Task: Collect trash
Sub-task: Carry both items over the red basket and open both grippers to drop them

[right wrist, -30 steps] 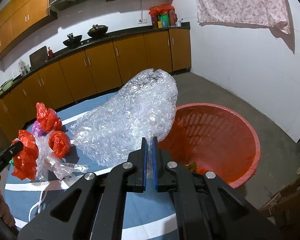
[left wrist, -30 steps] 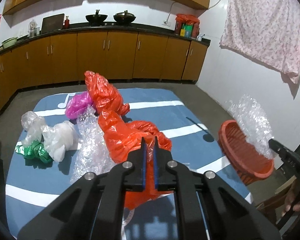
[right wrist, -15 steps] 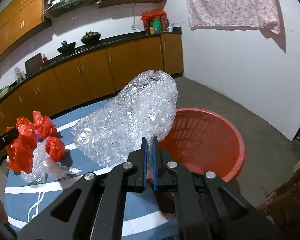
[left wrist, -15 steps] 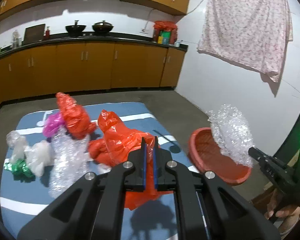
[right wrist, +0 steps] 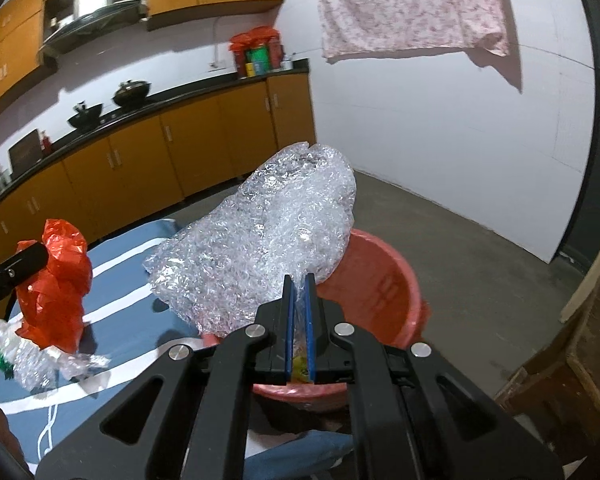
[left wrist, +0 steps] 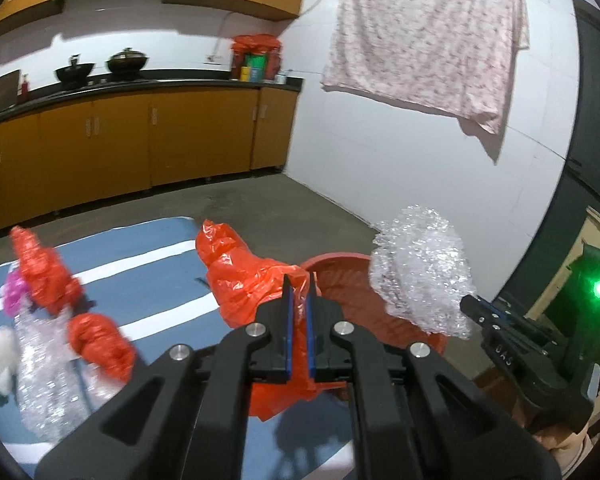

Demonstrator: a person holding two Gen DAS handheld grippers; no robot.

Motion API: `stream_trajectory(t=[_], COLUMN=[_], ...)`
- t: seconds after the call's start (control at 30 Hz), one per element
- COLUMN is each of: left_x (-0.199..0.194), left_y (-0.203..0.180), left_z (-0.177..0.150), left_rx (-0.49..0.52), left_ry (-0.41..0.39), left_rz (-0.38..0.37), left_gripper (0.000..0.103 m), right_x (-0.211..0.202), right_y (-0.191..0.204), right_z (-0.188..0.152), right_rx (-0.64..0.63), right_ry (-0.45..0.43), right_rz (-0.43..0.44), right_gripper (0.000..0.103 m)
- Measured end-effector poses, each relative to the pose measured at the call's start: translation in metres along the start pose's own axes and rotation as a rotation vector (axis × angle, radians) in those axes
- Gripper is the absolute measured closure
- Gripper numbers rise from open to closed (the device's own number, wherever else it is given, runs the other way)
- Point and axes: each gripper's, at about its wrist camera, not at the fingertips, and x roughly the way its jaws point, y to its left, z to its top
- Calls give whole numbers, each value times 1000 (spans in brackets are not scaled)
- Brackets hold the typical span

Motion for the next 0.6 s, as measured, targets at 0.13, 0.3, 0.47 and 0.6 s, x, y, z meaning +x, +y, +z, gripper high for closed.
stream_trajectory(t=[0.13, 0.3, 0.47, 0.6], left_x=[24, 54, 74, 85], left_y=[-20, -31, -38, -44], left_z=[0, -3, -8, -7], left_rx=[28, 26, 35, 43], left_ry=[16, 54, 83, 92], left_rz=[-39, -74, -100, -116], left_gripper=[97, 97, 97, 97], right_x=[8, 19, 30, 37], right_y=[-11, -20, -27, -31], right_z=[5, 7, 5, 5], right_rx=[21, 41, 57, 68], right_ry=[1, 10, 27, 36], right_rz=[-26, -44, -54, -59], right_gripper=[98, 98, 98, 98])
